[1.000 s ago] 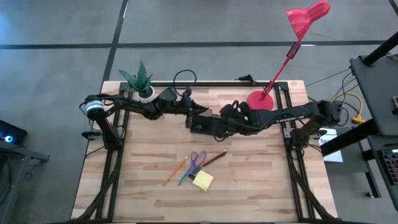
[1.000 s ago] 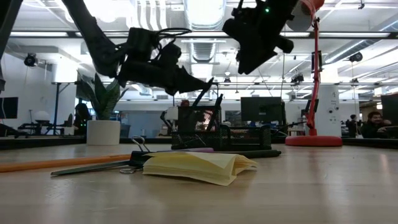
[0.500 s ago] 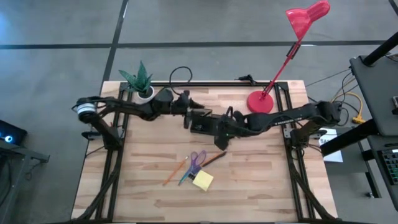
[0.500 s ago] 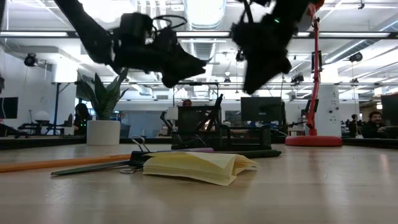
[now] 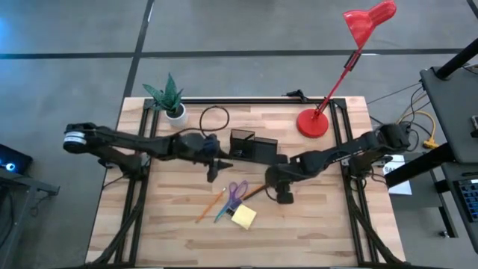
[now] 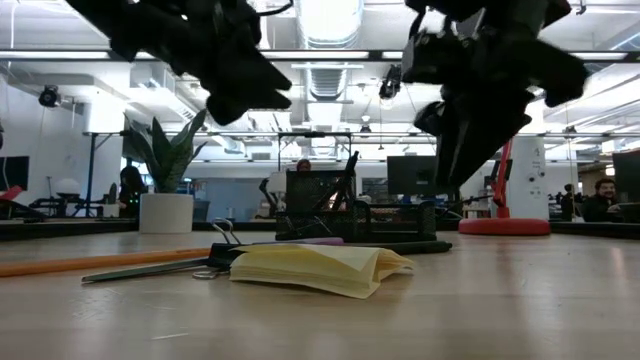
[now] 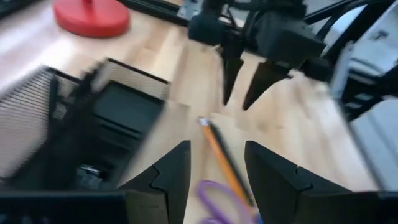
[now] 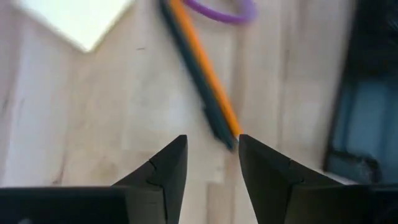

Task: Pick and place office supplies into organizer
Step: Put the black pen into the black desk organizer

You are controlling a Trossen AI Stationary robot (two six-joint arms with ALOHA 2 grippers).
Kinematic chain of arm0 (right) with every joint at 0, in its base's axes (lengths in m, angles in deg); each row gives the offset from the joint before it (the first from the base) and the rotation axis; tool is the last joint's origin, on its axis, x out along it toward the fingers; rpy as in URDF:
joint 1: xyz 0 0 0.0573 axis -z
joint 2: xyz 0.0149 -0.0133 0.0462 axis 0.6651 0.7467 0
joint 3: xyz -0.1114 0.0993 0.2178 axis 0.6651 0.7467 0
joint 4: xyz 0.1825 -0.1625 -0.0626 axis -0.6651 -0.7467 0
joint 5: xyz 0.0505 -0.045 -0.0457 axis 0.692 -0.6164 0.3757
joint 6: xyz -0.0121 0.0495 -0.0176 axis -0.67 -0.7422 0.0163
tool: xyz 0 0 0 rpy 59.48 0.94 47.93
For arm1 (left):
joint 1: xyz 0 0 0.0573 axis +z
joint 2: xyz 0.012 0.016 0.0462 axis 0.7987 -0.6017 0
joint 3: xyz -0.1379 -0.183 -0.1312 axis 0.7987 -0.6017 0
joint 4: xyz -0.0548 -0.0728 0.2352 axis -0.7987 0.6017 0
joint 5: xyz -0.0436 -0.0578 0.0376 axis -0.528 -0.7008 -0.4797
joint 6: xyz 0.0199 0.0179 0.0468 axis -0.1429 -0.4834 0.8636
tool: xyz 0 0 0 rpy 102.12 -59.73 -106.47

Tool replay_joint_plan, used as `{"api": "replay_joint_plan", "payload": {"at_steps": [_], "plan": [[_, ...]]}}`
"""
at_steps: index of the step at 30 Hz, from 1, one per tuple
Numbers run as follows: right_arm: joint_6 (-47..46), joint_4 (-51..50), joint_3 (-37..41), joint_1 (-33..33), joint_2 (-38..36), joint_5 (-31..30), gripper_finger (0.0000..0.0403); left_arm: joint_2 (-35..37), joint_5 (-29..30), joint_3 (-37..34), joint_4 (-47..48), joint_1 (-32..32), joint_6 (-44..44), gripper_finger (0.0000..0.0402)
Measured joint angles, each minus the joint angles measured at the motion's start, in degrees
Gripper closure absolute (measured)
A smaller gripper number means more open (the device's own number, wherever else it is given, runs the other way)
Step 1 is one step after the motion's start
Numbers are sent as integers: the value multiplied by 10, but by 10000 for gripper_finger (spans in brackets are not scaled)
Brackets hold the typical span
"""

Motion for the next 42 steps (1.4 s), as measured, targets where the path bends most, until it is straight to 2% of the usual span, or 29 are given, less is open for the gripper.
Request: {"api": "replay_joint_plan", "payload": {"at_steps": [3,9,13,19,31,42], "plan": [[37,38,15,-11,0,2,266,0,4,-1,2,-30,-58,266],[42,88,41,-12,3,1,259,-13,6,-1,-3,-84,-173,265],[41,103,45,-11,32,6,257,-14,30,-1,-6,-117,-213,265],[6,111,33,-11,85,12,257,-9,50,0,-26,-137,-219,265],[29,111,17,-8,92,12,264,-9,52,0,-30,-137,-184,265],[27,103,17,22,100,21,268,-9,80,0,-29,-135,-158,265]]}}
